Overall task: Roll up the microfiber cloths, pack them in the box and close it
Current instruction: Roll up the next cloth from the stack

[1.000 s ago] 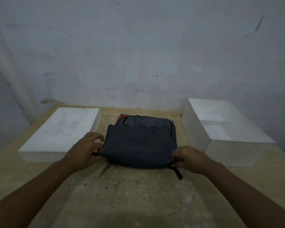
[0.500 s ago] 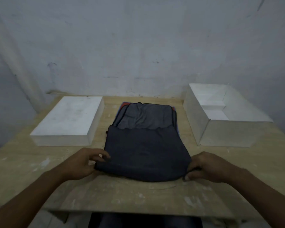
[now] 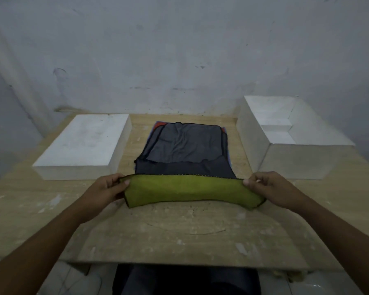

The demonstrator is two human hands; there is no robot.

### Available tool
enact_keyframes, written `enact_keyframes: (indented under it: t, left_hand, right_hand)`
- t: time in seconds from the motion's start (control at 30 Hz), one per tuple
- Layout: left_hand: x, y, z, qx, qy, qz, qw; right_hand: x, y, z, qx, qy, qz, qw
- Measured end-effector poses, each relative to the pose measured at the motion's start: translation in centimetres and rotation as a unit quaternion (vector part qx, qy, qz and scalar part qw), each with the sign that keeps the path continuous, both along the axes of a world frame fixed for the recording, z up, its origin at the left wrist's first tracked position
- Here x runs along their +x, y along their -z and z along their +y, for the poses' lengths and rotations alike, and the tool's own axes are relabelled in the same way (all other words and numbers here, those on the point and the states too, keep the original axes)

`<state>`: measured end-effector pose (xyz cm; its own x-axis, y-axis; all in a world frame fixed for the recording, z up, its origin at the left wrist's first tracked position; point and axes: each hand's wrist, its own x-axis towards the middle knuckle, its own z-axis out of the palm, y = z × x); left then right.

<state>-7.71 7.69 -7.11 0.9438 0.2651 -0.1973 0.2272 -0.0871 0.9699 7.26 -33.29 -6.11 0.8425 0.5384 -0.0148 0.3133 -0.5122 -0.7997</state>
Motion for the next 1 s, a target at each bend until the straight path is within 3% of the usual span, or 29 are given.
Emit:
enact_keyframes:
  t: [0.13, 0.23, 0.37, 0.47, 0.67, 0.8, 1.0]
  left_hand:
    - [2.0, 0.3, -1.1, -0.133, -0.071, 0.002, 0.989]
    - [3.3, 0.5, -1.4, -0.148, -0.096, 0.002, 0.984]
    - [5.1, 0.8, -1.5, -0.137, -0.14, 0.001, 0.981]
    - [6.2, 1.3, -1.3, -0.106, -0.159, 0.006, 0.982]
    - [7.5, 2.2, -0.7, -0.042, -0.165, 0.011, 0.985]
    - [8.0, 2.5, -0.6, -0.006, -0.16, 0.039, 0.986]
    - [7.9, 2.3, -1.1, 0.122, -0.178, 0.063, 0.974]
  right_hand:
    - [0.9, -0.3, 1.4, 0.091, 0.06, 0.12, 0.987]
    - [2.0, -0.5, 2.3, 0.158, 0.098, 0.213, 0.959]
    - [3.6, -0.6, 3.2, 0.217, 0.142, 0.263, 0.929]
    - [3.9, -0.3, 4.3, 0.243, 0.165, 0.264, 0.919]
    - [4.0, 1.2, 6.9, 0.251, 0.244, 0.167, 0.922]
    - [4.8, 2.4, 7.5, 0.21, 0.287, 0.119, 0.927]
    - [5.6, 3.1, 7.4, 0.17, 0.291, 0.208, 0.918]
